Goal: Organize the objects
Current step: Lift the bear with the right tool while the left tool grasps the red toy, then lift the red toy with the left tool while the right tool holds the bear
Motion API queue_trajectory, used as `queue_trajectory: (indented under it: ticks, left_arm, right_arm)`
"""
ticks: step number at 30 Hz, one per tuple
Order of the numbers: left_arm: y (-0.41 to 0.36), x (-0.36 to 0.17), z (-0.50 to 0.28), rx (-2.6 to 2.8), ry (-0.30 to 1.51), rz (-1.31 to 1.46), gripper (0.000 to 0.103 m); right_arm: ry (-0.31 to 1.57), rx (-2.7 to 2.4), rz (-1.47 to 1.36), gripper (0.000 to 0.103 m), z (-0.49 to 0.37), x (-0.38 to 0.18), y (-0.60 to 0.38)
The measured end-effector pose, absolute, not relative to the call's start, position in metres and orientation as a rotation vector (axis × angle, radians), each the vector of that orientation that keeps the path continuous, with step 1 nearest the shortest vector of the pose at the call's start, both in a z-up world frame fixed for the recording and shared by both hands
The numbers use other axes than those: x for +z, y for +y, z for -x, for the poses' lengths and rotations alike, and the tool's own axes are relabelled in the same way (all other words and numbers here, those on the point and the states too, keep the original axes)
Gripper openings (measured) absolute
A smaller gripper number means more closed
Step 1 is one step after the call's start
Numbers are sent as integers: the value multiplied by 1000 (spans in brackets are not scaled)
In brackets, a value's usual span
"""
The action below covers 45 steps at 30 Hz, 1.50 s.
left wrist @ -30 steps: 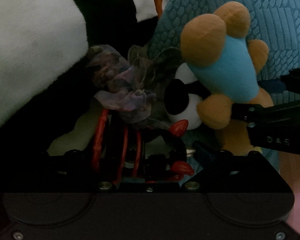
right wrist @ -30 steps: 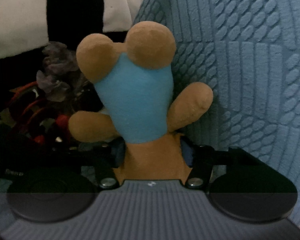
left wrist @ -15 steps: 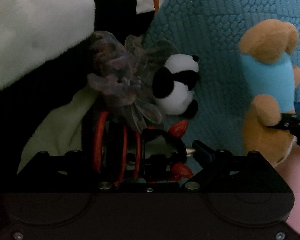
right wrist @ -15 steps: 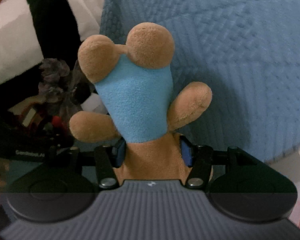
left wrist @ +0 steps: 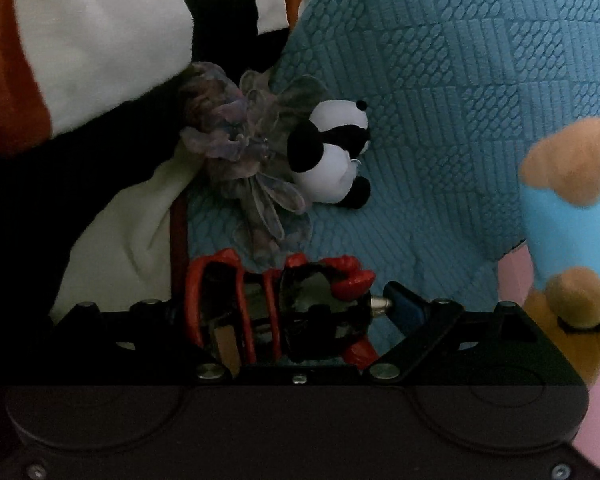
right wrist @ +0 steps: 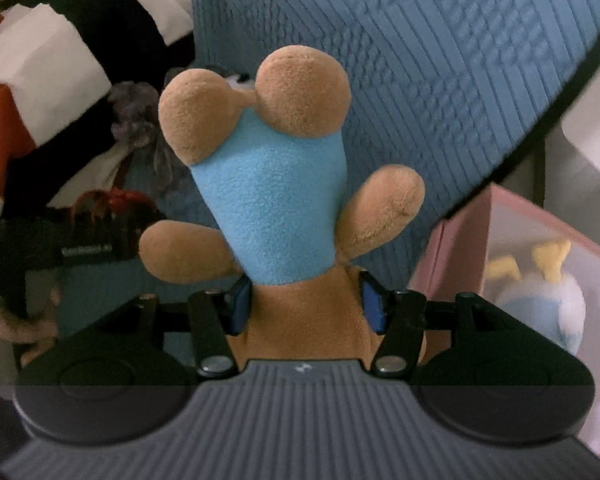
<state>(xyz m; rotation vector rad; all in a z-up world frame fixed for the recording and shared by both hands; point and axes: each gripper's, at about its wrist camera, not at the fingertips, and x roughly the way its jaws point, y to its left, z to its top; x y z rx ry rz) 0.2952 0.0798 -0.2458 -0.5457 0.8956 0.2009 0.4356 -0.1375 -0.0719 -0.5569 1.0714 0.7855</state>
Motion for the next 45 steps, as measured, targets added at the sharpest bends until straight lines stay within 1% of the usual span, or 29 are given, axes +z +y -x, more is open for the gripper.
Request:
queue_trajectory:
  ticks: [4,10,15,23,27,33,40,45]
  left_arm:
    - [82,-248,-297,194,899,563,92]
    - [83,-246,-288,137,901,638,92]
    - [74,-245,-283,141,954,629,92]
    - [63,-243,-287,131,973,546,92]
    - [62,-244,-296,114,991,493,93]
    - [63,-241,-308,78,1032,421,95]
    - [62,-226,-311,33,1009,376,96]
    - [60,-210,-315,-13,1010,276,96]
  right_arm:
    - [1169,751,487,58,-440,-78,-153]
    - [1265,756,489,58,-424,-106,-163]
    - [1311,760,478,59,-413,-120,-162]
    - [1191,753,499,60,-408,-129,-148]
    - [1142,757,500,62,-412,-137,-145]
    - [1122,756,448,63,-416,-140,-150]
    - [1101,745,384,60,-416,-131,-160]
    - [1096,736,372,60,-419,-131,-164]
